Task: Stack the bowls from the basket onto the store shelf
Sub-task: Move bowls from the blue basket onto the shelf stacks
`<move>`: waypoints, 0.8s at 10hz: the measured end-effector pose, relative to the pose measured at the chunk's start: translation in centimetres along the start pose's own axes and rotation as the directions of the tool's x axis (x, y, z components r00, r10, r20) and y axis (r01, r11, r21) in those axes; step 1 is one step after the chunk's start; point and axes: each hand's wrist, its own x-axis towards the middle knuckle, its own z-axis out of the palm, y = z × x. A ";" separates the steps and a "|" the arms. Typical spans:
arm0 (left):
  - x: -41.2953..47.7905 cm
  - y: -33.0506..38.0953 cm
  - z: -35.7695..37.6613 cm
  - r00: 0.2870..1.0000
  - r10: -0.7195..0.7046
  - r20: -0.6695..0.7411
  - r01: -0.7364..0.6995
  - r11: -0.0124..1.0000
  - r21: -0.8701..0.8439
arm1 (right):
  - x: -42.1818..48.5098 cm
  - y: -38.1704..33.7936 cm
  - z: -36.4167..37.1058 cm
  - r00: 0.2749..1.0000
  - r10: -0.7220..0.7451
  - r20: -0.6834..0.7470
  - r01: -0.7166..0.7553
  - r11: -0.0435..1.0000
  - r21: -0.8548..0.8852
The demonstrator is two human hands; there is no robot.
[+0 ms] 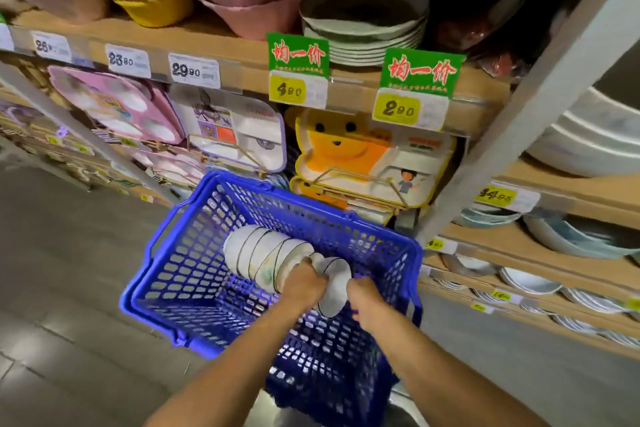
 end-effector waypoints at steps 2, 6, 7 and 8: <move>5.6 -2.0 3.7 0.985 -0.045 0.165 0.015 0.984 0.176 | 4.1 0.9 1.3 0.983 0.076 -0.169 -0.083 0.996 -0.037; 10.4 -5.1 7.3 0.991 0.092 0.094 -0.111 0.970 0.219 | 11.7 4.9 5.4 0.958 0.232 -0.167 -0.226 0.972 0.056; 10.0 -4.8 6.5 0.974 0.171 0.150 -0.199 0.960 0.195 | 10.9 4.1 4.7 0.953 0.247 -0.175 -0.245 0.969 0.034; 9.2 -4.0 4.9 0.954 0.183 0.237 -0.230 0.955 0.189 | 9.6 3.8 3.5 0.952 0.204 -0.227 -0.203 0.979 0.030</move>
